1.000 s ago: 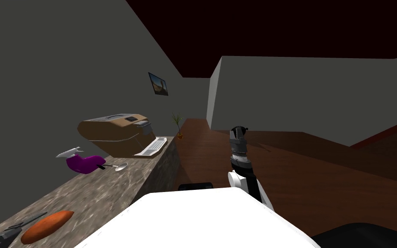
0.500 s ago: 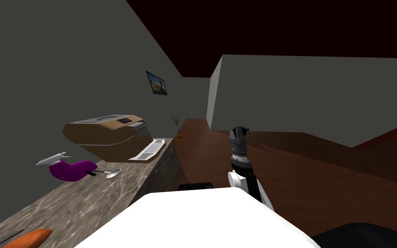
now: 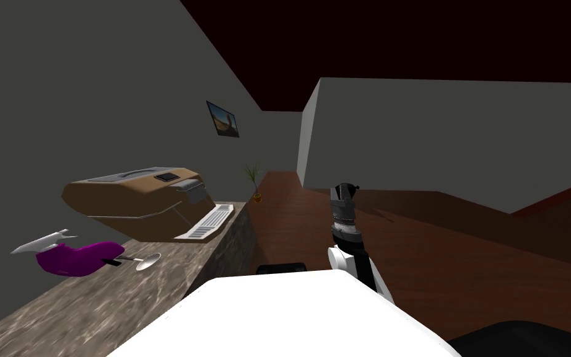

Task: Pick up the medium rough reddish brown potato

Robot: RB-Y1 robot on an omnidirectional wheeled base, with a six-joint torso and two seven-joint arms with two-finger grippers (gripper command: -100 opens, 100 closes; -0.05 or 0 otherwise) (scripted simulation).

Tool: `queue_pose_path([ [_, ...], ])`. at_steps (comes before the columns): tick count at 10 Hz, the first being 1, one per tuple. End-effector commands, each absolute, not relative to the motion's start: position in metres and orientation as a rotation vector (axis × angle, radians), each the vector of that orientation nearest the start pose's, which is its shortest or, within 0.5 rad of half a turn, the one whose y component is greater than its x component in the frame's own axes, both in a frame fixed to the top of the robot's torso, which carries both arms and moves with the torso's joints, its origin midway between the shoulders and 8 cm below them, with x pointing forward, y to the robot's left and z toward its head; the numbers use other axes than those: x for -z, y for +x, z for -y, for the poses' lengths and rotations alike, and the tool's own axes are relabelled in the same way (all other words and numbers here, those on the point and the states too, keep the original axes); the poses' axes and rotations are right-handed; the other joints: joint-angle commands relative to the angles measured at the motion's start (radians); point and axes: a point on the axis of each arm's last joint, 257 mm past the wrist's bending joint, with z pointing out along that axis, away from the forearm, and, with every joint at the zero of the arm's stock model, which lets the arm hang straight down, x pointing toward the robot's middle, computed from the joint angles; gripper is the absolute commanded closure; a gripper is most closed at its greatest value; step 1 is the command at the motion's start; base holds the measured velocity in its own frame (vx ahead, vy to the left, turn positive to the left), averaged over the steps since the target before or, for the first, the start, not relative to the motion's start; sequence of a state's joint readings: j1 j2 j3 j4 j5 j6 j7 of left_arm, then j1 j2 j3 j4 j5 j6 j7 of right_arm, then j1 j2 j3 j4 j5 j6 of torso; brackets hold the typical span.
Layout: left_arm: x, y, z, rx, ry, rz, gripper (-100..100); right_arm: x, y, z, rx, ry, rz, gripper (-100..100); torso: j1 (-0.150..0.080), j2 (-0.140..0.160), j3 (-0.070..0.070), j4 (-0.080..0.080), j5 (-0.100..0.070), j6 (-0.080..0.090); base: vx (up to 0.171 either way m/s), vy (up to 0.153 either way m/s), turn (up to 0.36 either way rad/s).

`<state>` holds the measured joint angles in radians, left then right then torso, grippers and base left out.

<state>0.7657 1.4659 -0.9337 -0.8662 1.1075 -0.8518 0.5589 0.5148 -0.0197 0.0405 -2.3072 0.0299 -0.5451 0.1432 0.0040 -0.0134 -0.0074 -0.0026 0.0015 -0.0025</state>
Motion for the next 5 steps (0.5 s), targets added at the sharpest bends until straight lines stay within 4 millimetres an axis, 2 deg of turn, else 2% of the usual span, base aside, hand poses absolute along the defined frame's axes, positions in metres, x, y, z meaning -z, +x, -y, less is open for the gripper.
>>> queue_pose_path([
  [1,0.314,-0.018,-0.751,0.251,-1.819,-1.633,-100,-0.039,0.332,0.259,-1.2,0.529,-0.635,0,0.0,0.0,0.0,0.0,0.0,0.0,0.06,-0.006,0.003],
  [2,0.317,-0.051,-0.745,0.226,-1.855,-1.653,-100,-0.039,0.332,0.259,-1.2,0.529,-0.635,0,0.001,0.002,0.001,0.0,0.0,0.0,0.094,0.001,-0.018],
  [4,0.311,-0.044,-0.744,0.262,-1.825,-1.657,-100,-0.039,0.332,0.259,-1.2,0.529,-0.635,0,0.001,0.0,0.0,0.0,0.0,0.0,0.086,-0.007,0.003],
  [5,0.313,-0.044,-0.745,0.25,-1.833,-1.655,-100,-0.039,0.332,0.259,-1.2,0.529,-0.635,0,0.001,0.001,0.001,0.0,0.0,0.0,0.022,-0.003,0.0],
])
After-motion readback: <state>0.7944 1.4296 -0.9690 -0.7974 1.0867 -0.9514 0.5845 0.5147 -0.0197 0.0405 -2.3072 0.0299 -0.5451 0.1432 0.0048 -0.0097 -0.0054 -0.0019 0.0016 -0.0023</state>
